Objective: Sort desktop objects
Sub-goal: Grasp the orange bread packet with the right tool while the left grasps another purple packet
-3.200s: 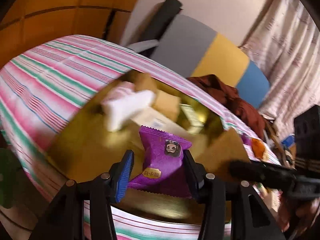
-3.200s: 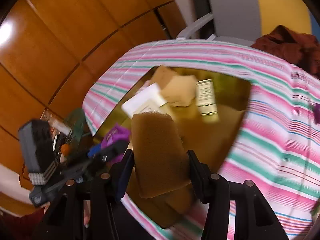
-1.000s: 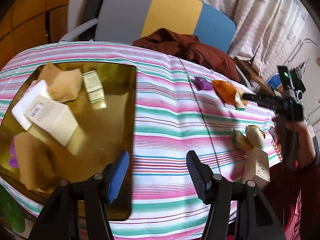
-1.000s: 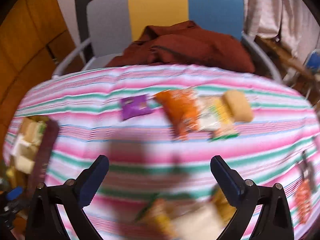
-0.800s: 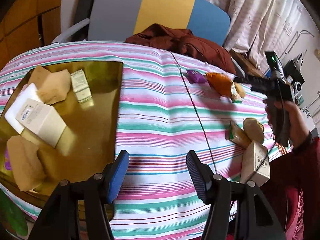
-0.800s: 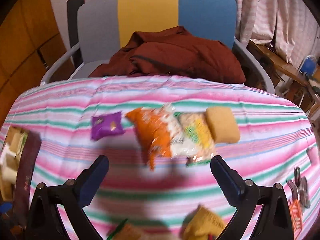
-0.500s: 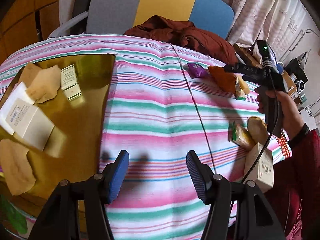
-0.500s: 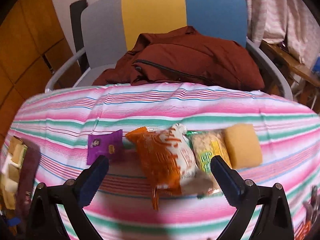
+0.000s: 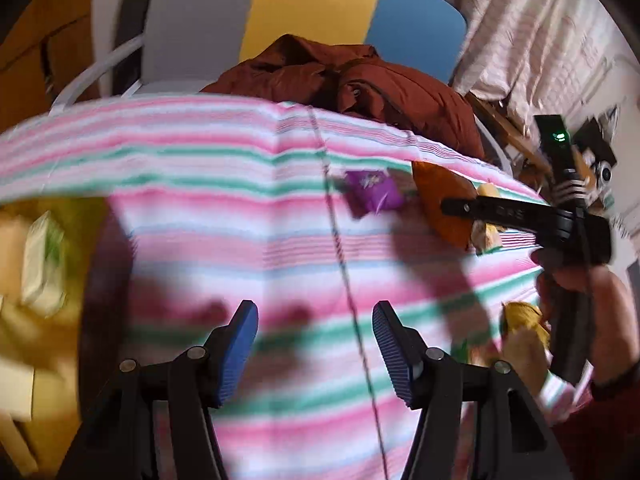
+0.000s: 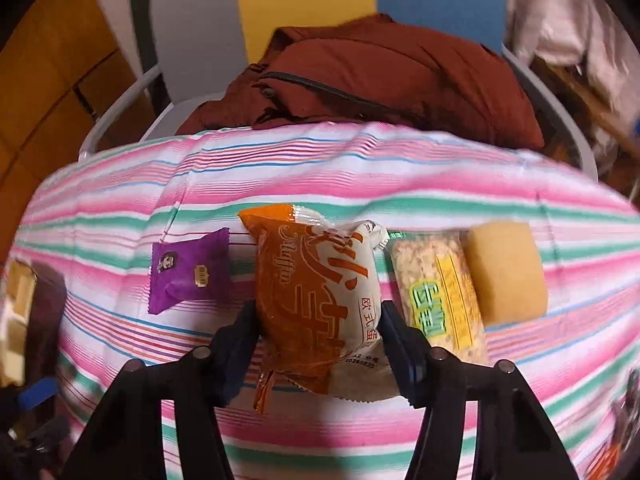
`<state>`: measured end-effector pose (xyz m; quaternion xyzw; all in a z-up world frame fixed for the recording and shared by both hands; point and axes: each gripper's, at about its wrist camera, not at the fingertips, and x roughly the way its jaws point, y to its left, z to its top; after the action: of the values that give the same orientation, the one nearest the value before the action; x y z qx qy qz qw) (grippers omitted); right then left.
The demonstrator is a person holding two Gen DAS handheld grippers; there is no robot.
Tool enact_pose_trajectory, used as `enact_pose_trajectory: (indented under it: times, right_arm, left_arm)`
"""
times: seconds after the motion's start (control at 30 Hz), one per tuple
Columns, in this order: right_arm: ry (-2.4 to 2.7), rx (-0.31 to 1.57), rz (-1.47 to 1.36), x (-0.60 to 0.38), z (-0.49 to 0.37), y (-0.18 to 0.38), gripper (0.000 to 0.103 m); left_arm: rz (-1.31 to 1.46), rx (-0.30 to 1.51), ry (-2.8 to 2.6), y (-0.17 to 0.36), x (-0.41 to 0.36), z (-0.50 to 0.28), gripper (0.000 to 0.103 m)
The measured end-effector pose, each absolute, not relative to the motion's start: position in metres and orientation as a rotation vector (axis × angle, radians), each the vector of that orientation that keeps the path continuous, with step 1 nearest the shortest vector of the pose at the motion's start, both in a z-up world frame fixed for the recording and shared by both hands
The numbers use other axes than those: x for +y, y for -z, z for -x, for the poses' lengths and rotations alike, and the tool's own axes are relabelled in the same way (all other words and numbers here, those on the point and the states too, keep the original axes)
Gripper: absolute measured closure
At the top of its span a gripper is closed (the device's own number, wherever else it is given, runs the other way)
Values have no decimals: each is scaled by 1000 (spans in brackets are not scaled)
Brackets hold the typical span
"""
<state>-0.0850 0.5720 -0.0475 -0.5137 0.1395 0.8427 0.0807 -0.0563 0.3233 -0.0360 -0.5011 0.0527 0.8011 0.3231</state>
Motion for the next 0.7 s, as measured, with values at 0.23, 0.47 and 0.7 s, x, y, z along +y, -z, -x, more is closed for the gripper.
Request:
enact_pose_trajectory:
  times: [0.23, 0.47, 0.7]
  right_arm:
    - [-2473, 544, 1571, 580, 82, 50, 44]
    - [-2460, 570, 1594, 582, 81, 51, 43]
    - [-2446, 650, 1606, 589, 82, 53, 42]
  left_arm:
    - [1303, 260, -2060, 46, 380, 88, 43]
    - [1287, 269, -2109, 46, 409, 121, 40]
    - [1131, 373, -1994, 41, 449, 127, 33]
